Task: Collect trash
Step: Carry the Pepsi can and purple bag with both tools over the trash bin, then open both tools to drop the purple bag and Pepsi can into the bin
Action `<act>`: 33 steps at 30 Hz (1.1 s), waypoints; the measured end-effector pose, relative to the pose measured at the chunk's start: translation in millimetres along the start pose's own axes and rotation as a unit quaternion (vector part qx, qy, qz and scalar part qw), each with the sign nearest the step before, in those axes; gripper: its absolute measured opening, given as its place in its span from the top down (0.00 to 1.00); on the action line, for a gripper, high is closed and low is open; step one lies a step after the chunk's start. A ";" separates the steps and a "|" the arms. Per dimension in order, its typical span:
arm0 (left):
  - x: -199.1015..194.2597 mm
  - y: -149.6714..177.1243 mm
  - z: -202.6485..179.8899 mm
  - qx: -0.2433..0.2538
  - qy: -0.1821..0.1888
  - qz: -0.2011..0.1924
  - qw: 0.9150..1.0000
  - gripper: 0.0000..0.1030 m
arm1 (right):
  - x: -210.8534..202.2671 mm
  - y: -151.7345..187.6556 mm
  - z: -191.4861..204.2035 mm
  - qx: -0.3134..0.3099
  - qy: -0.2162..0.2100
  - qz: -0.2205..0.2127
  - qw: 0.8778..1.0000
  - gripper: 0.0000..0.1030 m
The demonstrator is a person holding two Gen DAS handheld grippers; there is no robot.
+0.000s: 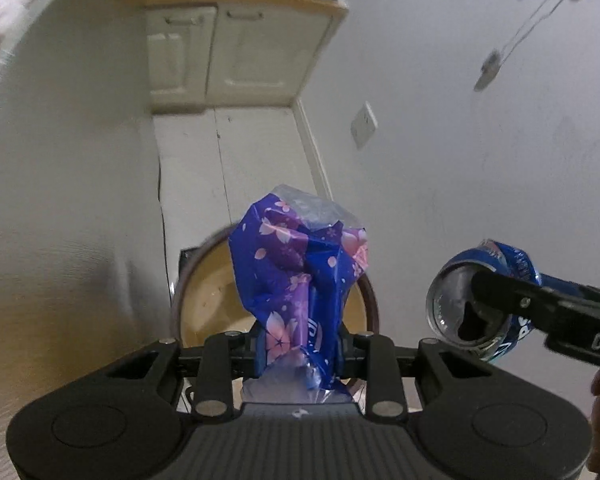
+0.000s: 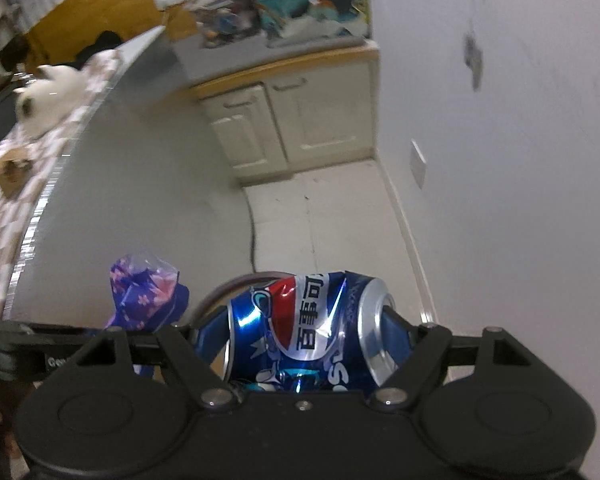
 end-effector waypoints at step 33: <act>124.9 37.7 59.1 0.017 -0.054 0.102 0.993 0.03 | 144.8 30.2 18.5 0.090 -0.038 0.098 0.990 0.23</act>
Point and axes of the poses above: each gripper's, at about its wrist camera, not at the fingertips, and x roughly the way its jaws point, z to its left, y to its underside, the point moved 8 cm from there along x, roughly the way its jaws point, and after that the axes turned 7 degrees about y, right-handed, at the moved point
